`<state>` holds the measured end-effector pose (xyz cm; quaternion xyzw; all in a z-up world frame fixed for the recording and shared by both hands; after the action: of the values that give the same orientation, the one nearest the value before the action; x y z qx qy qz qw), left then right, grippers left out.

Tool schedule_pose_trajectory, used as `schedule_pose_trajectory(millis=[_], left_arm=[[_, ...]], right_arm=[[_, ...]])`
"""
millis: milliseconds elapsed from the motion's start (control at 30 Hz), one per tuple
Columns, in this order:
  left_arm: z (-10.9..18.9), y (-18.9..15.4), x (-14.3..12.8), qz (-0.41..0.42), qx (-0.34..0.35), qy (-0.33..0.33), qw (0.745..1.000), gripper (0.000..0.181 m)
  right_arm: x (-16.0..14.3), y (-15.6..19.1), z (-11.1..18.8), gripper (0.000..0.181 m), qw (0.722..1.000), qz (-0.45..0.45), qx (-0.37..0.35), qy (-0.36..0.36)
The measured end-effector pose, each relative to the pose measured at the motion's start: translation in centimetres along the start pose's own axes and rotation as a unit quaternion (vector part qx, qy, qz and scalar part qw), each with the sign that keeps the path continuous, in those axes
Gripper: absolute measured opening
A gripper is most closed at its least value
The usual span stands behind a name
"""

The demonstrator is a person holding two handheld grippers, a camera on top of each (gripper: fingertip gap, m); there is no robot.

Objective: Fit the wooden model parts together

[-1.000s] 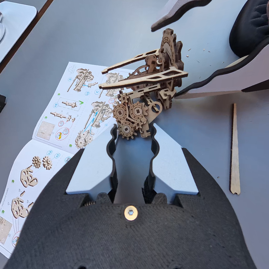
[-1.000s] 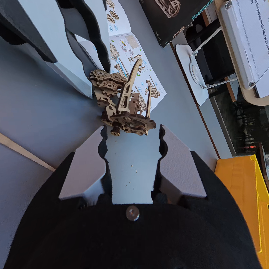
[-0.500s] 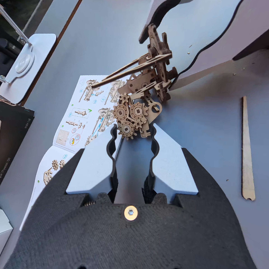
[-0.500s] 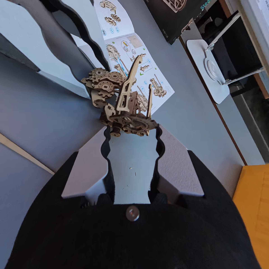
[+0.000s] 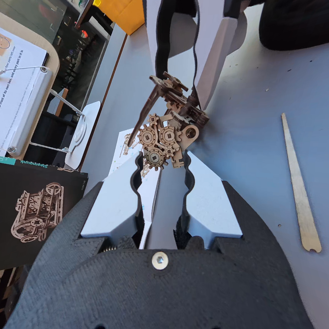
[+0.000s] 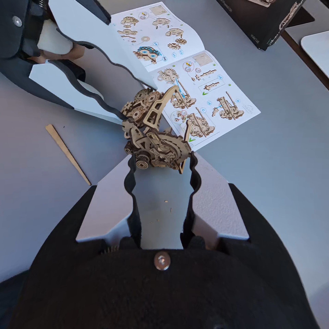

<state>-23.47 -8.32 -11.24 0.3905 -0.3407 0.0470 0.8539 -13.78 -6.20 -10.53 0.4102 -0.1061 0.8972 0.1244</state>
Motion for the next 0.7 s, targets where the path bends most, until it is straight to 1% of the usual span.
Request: schedule_pose_trajectory(millis=[33,167,300,433,567,700], left_arm=[[-0.1,-0.2,0.1,-0.01,-0.002,-0.002,1.0,0.045],[0.0,-0.7,0.5,-0.048,-0.003,-0.012,0.999,0.045],[0.4,-1.1,1.0,-0.091,0.009,-0.021,0.996,0.045],[0.9,-1.4,1.4,-0.134,0.043,-0.017,0.99,0.045],[1.0,-1.8,1.3,-0.171,0.071,0.012,0.983,0.045],[0.8,-2.1,1.0,-0.174,0.087,0.031,0.98,0.045]], right_arm=[[-0.1,-0.1,0.0,0.06,1.0,0.0,0.012,-0.002],[-0.2,0.3,0.3,0.06,0.997,0.013,0.074,-0.012],[-0.5,0.5,0.5,0.06,0.994,0.045,0.095,-0.025],[-0.7,0.7,0.5,0.06,0.993,0.072,0.083,-0.038],[-0.7,1.2,0.5,0.06,0.993,0.1,0.05,-0.047],[-0.7,1.5,0.6,0.06,0.991,0.118,0.03,-0.064]])
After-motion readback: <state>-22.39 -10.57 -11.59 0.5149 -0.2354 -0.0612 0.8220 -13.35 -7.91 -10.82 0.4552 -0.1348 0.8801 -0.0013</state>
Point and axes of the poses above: each gripper's, where its closed fingertips meet, z back along the fingers, x out of its top, y = z × x across the jaws, the point moved 4 cm from there along z, back along the fingers
